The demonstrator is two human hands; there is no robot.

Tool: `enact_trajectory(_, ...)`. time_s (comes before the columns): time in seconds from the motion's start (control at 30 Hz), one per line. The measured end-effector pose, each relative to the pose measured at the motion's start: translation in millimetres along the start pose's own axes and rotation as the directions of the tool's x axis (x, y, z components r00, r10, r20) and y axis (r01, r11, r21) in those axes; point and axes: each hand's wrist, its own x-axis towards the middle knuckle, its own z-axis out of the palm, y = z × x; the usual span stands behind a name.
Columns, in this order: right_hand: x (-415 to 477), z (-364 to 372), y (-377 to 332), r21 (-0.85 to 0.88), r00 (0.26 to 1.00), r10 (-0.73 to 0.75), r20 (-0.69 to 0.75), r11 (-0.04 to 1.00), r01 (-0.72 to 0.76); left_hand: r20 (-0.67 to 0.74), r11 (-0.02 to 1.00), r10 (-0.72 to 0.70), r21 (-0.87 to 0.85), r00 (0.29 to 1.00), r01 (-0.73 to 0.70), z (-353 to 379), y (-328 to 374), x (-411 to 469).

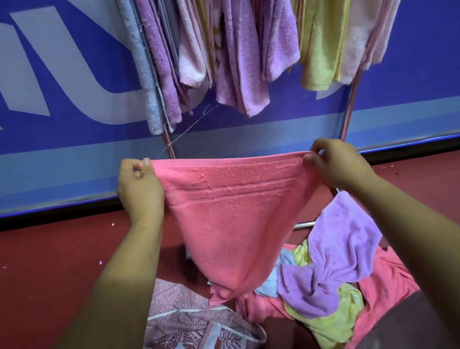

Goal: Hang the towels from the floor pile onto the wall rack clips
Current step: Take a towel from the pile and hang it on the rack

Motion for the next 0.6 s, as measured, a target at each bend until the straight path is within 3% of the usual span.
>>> enact_trajectory(0.07,1.6,1.1,2.1,0.209,0.996,0.07,-0.061,0.976,-0.056,0.078,0.998,-0.025,0.064,0.997,0.02,-0.5,-1.7,3.8)
enact_trajectory(0.17,0.5,-1.0,-2.4,0.538,0.984,0.165,-0.073,0.837,-0.101,0.359,0.996,-0.084,0.062,0.93,0.066,1.9,-0.3,3.2)
enact_trajectory(0.23,-3.0,-3.6,-9.6,0.685,0.983,0.181,-0.016,0.719,-0.121,0.608,0.979,-0.093,-0.088,0.788,0.184,-0.2,9.7,-7.7)
enact_trajectory(0.3,-6.7,-5.1,-17.1,0.75,0.987,0.161,0.004,0.652,-0.109,0.825,0.937,-0.037,-0.168,0.564,0.306,-5.0,18.8,-18.3)
enact_trajectory(0.4,-11.5,-5.9,-26.7,0.807,0.995,0.104,0.005,0.586,-0.065,0.961,0.939,0.025,-0.118,0.277,0.324,-11.7,29.9,-30.4)
enact_trajectory(0.47,-15.0,-5.5,-33.6,0.838,0.999,0.025,0.037,0.544,-0.045,0.982,0.942,0.027,-0.088,0.188,0.324,-12.9,34.5,-37.5)
enact_trajectory(0.6,-22.9,1.4,-43.6,0.863,0.986,-0.095,0.14,0.5,-0.074,0.989,0.914,0.084,-0.126,0.124,0.385,-11.0,37.2,-44.6)
